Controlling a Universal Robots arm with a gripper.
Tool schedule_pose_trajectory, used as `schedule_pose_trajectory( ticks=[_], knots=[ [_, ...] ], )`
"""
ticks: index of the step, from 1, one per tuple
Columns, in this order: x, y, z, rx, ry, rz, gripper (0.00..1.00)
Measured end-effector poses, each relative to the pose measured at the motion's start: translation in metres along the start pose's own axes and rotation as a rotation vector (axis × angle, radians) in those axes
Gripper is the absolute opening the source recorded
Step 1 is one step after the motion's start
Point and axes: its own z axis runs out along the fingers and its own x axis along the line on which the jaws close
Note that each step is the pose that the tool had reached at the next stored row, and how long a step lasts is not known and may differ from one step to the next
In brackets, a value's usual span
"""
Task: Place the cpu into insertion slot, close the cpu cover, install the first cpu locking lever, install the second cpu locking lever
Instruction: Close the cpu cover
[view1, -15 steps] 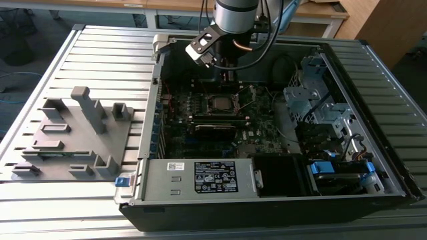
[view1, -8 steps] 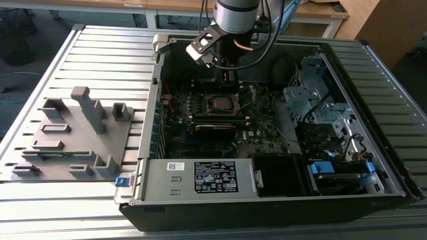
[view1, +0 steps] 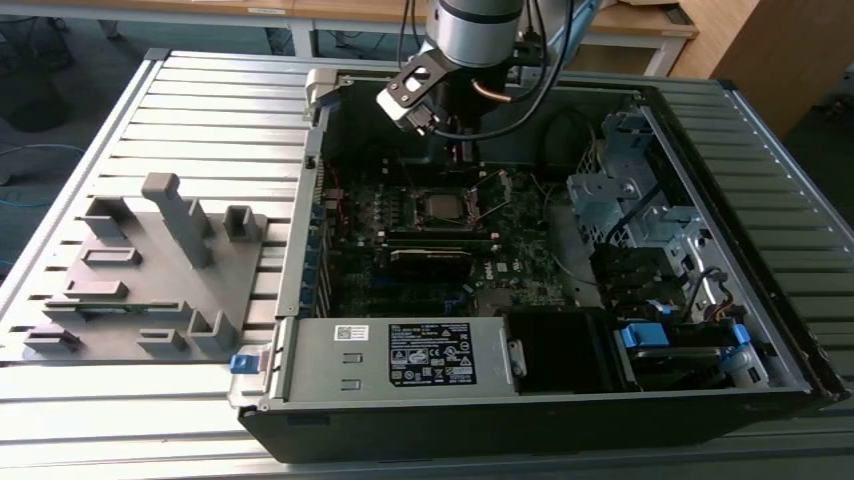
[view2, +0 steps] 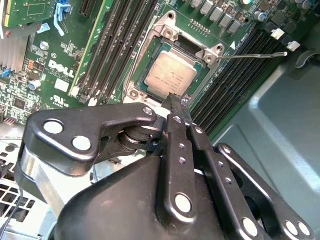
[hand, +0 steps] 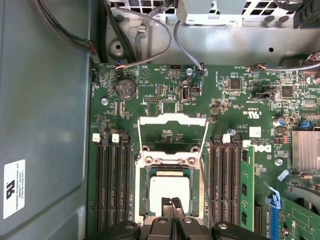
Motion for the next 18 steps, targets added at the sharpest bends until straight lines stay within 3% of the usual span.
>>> schedule_pose_trajectory(
  ticks=[6,15,18],
  knots=[
    [0.0,0.0034,0.0001,0.0,0.0,0.0,0.1],
    [0.0,0.0152,0.0003,0.0,0.0,0.0,0.1],
    [0.0001,0.0164,0.0003,0.0,0.0001,0.0,0.1]
  ],
)
